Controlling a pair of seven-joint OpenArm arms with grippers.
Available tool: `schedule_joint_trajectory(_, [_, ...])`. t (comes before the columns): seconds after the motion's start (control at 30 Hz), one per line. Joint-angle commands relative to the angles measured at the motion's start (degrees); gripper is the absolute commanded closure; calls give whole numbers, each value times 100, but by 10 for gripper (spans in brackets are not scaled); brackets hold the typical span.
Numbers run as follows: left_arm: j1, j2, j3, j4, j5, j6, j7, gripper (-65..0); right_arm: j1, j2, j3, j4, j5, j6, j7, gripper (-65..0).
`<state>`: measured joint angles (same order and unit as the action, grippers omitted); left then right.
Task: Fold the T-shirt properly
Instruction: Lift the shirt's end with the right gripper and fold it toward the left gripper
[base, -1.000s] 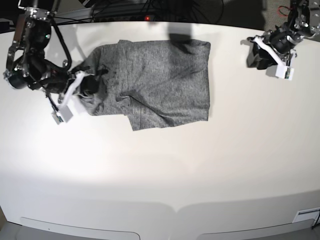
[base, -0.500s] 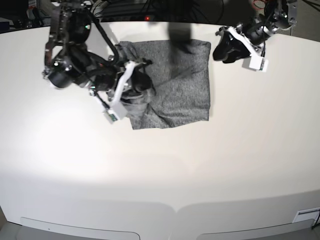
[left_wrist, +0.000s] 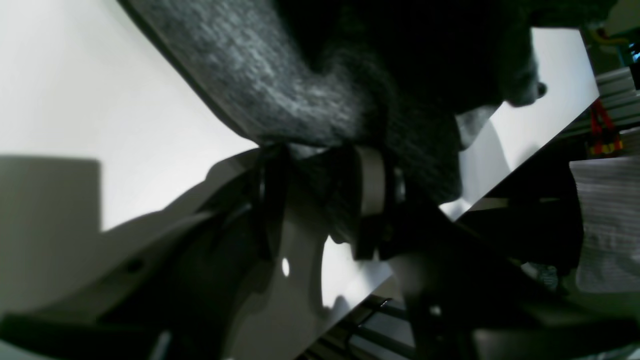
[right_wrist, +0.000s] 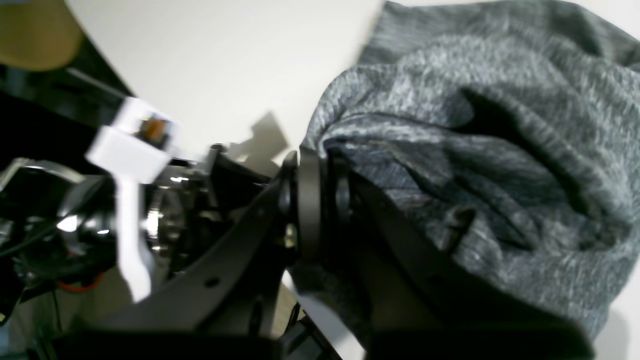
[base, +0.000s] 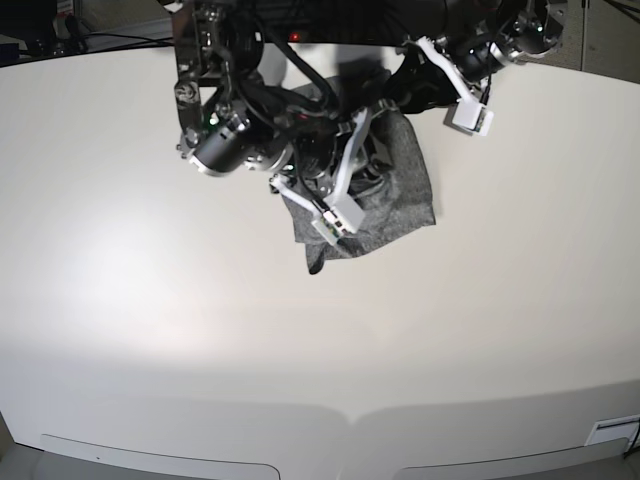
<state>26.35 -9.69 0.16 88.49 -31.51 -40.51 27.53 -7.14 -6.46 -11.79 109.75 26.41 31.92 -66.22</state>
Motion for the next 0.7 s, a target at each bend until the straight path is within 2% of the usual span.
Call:
schedule_joint_trajectory(0.0, [31,-35,0,33,168,51,87,-210,61,-103,-101,122,57,-31,136,0])
schedule_joint_trajectory(0.27, [0,-42,-11,33,216,51,90,-211,61,-162,-442,-83,-184,-46,247,0])
schedule_joint_trajectory(0.3, [-4,-70,-11,33,212,51,90,-211,61,-162,-442,-85,-179,-46,275,-29])
schedule_joint_trajectory(0.37, [-33,-103,-20,37,214,51,98,-211,63,-162,-442,-85,-85,-44,328,-202])
schedule_joint_trajectory(0.43, [-50,-184,-17,37,210,51,114,-211,63,-164,-444,-85,201,-39,343,-327])
schedule_joint_trajectory(0.5, [-57,-293,-39,37,208,51,114,-211,63,-164,-444,-85,527,-4,343,-365])
schedule_joint_trajectory(0.67, [-63,-595,-258,37,90,51,111,-211,74,-164,-439,-85,1102,254,323,-365])
